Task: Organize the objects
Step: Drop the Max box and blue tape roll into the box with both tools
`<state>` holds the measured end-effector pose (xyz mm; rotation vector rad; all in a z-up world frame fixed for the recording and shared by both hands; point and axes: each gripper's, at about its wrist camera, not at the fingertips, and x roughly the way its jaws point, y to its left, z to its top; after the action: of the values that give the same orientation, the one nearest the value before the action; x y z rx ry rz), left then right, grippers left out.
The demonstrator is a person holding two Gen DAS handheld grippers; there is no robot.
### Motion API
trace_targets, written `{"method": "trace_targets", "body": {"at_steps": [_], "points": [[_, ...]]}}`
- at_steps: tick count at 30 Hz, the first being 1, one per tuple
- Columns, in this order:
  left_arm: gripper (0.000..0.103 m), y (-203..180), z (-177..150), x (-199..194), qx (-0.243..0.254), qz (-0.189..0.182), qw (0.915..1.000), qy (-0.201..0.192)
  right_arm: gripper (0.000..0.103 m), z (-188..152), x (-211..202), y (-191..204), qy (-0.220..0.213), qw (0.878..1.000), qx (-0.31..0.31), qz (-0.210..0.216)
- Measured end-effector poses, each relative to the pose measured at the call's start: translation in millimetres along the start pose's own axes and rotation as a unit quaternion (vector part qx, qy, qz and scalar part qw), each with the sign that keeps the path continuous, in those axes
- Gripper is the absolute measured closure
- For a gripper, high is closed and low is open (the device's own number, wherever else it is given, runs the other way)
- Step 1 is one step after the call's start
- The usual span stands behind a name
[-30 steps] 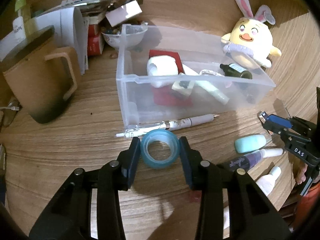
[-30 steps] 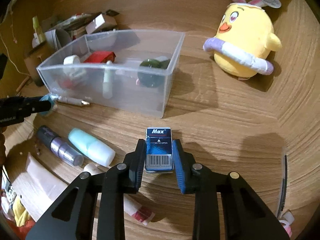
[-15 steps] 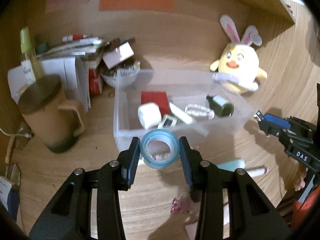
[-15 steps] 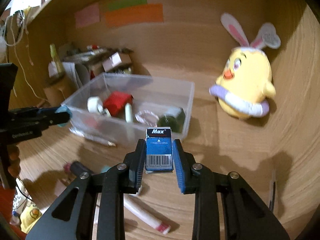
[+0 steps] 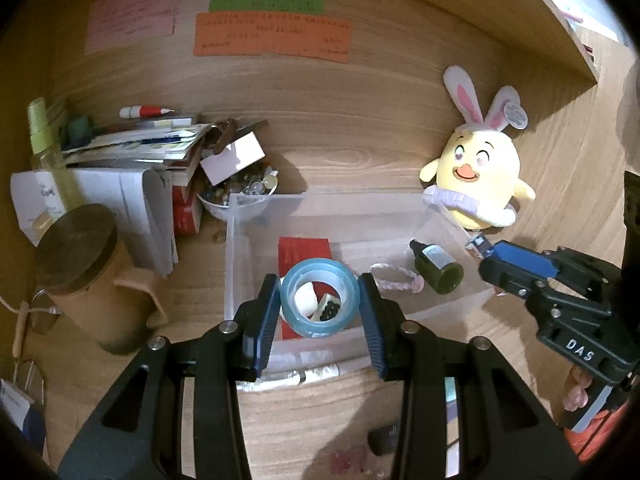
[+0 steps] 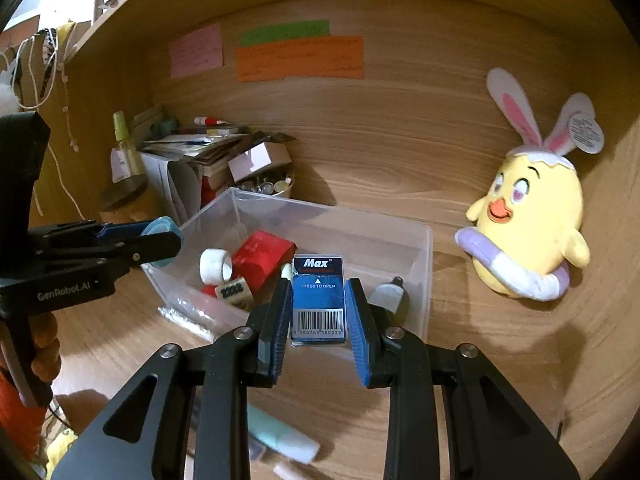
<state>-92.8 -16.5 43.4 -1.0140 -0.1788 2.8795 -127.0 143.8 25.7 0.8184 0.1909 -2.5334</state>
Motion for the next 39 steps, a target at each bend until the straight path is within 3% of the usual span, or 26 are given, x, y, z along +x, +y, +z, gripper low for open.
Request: {"method": "trace_targets", "body": {"at_steps": [21,34,39], "points": [[0.064,-5,6,69,0.022,0.013,0.9977,0.063,0.078,13,75,-9,0.067,0.998,-0.005,-0.017],[0.064,-6,8,76,0.041,0.024,0.9969,0.063,0.078,6,98,-9,0.092,0.995,-0.008,-0.024],[0.059,-5,8,74,0.037,0.018,0.9971,0.065,0.078,6,97,-7,0.097,0.995,-0.011,-0.025]]}}
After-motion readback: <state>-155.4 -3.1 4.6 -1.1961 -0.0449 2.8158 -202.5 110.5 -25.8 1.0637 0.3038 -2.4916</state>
